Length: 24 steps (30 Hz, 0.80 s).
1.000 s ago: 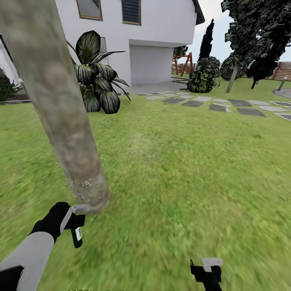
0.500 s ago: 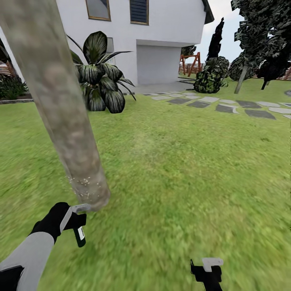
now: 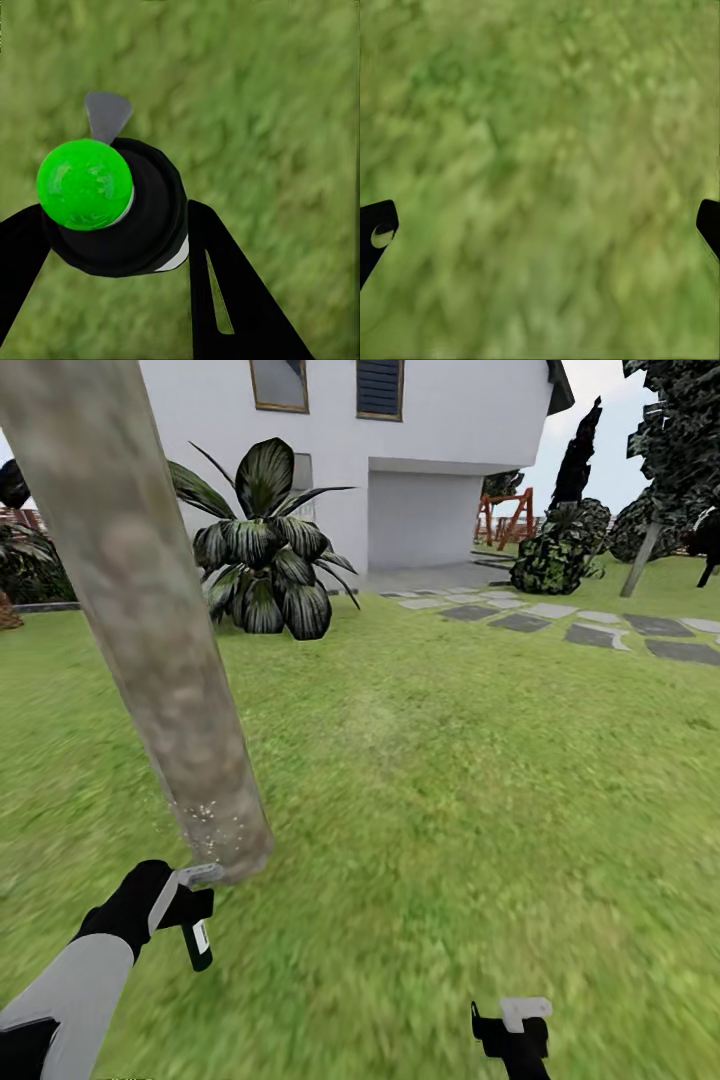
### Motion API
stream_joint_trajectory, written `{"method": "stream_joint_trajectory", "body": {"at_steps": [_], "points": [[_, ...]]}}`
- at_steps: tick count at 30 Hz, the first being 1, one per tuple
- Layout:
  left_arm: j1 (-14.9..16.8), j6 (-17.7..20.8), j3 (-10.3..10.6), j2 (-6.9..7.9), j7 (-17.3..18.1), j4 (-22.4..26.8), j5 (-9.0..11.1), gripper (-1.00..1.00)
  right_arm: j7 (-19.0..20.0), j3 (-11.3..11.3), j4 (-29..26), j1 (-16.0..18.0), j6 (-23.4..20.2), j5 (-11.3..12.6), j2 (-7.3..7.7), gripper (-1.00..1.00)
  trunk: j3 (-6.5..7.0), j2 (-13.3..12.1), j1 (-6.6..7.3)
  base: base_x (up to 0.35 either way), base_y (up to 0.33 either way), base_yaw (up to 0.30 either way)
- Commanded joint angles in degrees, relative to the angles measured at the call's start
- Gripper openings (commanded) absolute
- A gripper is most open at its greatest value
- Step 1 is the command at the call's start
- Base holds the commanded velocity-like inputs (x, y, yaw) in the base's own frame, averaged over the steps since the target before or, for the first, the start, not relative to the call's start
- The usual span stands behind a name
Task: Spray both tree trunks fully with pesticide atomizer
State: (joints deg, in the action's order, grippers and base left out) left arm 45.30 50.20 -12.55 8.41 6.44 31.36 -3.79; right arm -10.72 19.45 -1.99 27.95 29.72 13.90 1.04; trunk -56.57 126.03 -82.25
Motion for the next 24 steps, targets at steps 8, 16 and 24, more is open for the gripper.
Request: {"method": "stream_joint_trajectory", "body": {"at_steps": [8, 16, 24], "points": [[0.05, 0.26, -0.28, -0.06, 0.4, 0.1, -0.43, -1.0, -0.18, 0.5, -0.03, 0.0, 0.08, 0.39, 0.01, 1.0, -0.05, 0.02, -0.01, 0.163, -0.253, 0.265], [0.05, 0.31, -0.28, -0.06, 0.36, 0.1, -0.43, -1.0, -0.18, 0.5, -0.03, 0.0, 0.08, 0.39, 0.01, 1.0, -0.05, 0.02, -0.01, 0.163, -0.253, 0.025], [0.05, 0.29, -0.28, -0.12, 0.33, 0.16, -0.43, -1.0, -0.19, 0.5, -0.03, 0.0, 0.08, 0.36, 0.01, 1.0, -0.05, 0.02, -0.01, 0.163, -0.253, 0.004]]}}
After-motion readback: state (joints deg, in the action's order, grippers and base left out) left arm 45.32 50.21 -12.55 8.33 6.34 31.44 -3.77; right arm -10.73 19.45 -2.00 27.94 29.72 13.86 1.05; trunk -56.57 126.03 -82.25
